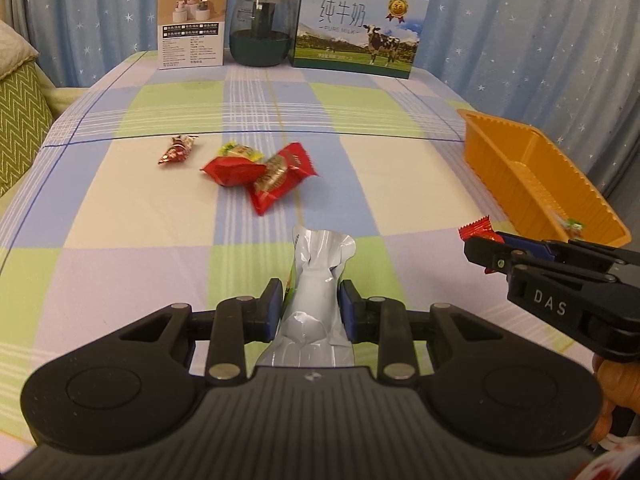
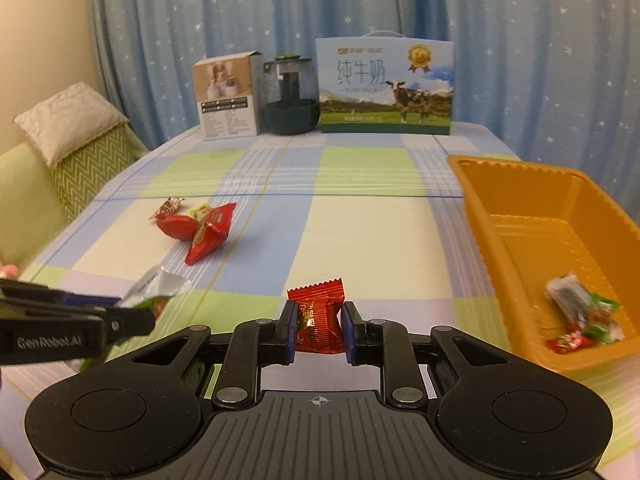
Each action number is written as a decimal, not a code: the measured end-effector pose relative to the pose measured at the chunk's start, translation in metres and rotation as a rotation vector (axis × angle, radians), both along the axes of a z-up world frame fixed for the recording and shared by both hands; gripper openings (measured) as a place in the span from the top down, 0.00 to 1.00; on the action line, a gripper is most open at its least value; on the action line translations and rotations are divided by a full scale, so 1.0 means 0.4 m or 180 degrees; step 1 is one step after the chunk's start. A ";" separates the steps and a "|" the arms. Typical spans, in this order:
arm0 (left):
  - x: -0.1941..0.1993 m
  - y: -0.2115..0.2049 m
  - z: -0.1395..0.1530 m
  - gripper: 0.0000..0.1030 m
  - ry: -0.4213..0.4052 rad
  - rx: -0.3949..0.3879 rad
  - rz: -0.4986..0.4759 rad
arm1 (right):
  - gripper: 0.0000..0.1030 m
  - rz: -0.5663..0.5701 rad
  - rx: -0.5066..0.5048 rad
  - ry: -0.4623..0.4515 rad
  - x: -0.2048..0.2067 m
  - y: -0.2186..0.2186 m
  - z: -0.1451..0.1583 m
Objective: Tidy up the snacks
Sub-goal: 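Carry the pouch and red candy over the orange tray and open both tools, then withdraw both open tools from the tray toward the remaining snacks, then grasp the red wrapped candy with the right tool, then grasp the red-and-white candy with the left tool while the right tool holds the red candy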
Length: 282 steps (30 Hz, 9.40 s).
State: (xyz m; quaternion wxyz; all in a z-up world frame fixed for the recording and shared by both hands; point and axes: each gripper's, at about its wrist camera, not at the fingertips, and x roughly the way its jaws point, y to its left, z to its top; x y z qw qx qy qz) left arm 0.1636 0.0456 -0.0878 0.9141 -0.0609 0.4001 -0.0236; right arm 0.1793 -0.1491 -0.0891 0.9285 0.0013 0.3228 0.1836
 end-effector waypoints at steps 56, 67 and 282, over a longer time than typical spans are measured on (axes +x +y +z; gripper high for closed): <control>0.229 -0.580 0.148 0.73 -0.0194 -0.0379 -0.0988 | 0.78 -0.0904 0.0189 -0.0011 0.120 -0.557 0.157; 0.239 -0.558 0.119 0.70 -0.0175 -0.0419 -0.0868 | 0.78 -0.0926 0.0190 0.0040 0.131 -0.568 0.145; 0.215 0.114 -0.025 0.77 0.0061 -0.0247 0.0016 | 0.77 0.0146 0.0616 0.0491 0.213 0.061 -0.025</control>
